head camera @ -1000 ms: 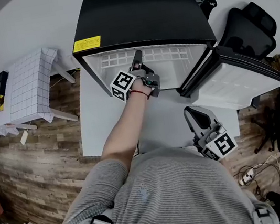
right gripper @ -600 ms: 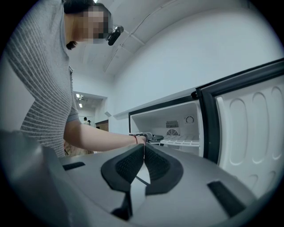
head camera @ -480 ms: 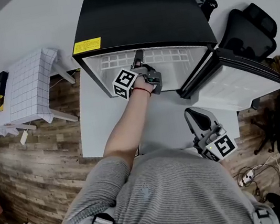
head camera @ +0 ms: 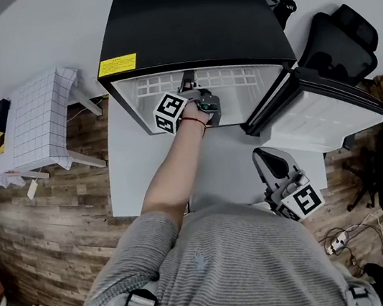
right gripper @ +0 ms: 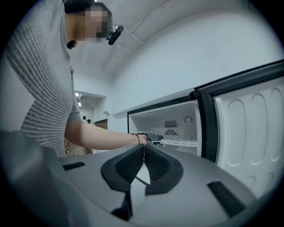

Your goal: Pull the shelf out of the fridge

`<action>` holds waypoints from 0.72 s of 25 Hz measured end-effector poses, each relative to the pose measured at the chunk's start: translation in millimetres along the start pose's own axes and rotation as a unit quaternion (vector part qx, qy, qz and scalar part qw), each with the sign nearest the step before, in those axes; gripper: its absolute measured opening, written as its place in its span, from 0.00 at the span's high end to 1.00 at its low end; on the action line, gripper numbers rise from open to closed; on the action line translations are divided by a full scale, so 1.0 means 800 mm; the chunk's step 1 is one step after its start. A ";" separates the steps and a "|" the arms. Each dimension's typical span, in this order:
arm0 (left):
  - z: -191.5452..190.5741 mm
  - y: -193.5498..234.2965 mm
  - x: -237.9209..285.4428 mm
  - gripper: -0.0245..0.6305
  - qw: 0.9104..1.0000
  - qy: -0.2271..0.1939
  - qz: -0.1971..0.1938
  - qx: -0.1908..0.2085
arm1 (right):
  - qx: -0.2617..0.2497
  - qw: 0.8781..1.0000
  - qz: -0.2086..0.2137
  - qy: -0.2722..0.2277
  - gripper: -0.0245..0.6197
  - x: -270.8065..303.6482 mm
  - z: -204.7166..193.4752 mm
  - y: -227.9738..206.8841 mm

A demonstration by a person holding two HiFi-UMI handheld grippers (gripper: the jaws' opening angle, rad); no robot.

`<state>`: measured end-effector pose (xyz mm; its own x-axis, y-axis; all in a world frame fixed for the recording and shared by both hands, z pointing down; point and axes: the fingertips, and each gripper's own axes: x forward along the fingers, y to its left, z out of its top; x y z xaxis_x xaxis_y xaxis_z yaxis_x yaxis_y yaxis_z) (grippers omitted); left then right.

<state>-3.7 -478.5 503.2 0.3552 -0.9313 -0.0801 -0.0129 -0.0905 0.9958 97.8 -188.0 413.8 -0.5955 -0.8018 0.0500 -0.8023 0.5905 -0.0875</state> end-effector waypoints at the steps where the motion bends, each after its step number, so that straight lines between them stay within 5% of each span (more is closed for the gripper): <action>1: -0.001 -0.002 0.001 0.84 1.000 0.000 -0.004 0.000 | -0.001 1.000 0.000 0.002 0.94 0.000 -0.001 0.000; 4: -0.001 -0.007 0.004 0.91 1.000 -0.002 -0.017 -0.007 | -0.002 1.000 -0.001 0.004 0.94 0.000 -0.001 -0.002; 18: -0.002 -0.011 0.002 0.92 0.999 0.003 -0.034 -0.009 | -0.001 1.000 -0.001 0.005 0.94 -0.001 -0.002 0.006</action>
<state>-1.2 -478.9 494.7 0.3600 -0.9214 -0.1466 0.0275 -0.1466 0.9888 94.4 -184.8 415.0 -0.5949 -0.8016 0.0591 -0.8031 0.5897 -0.0852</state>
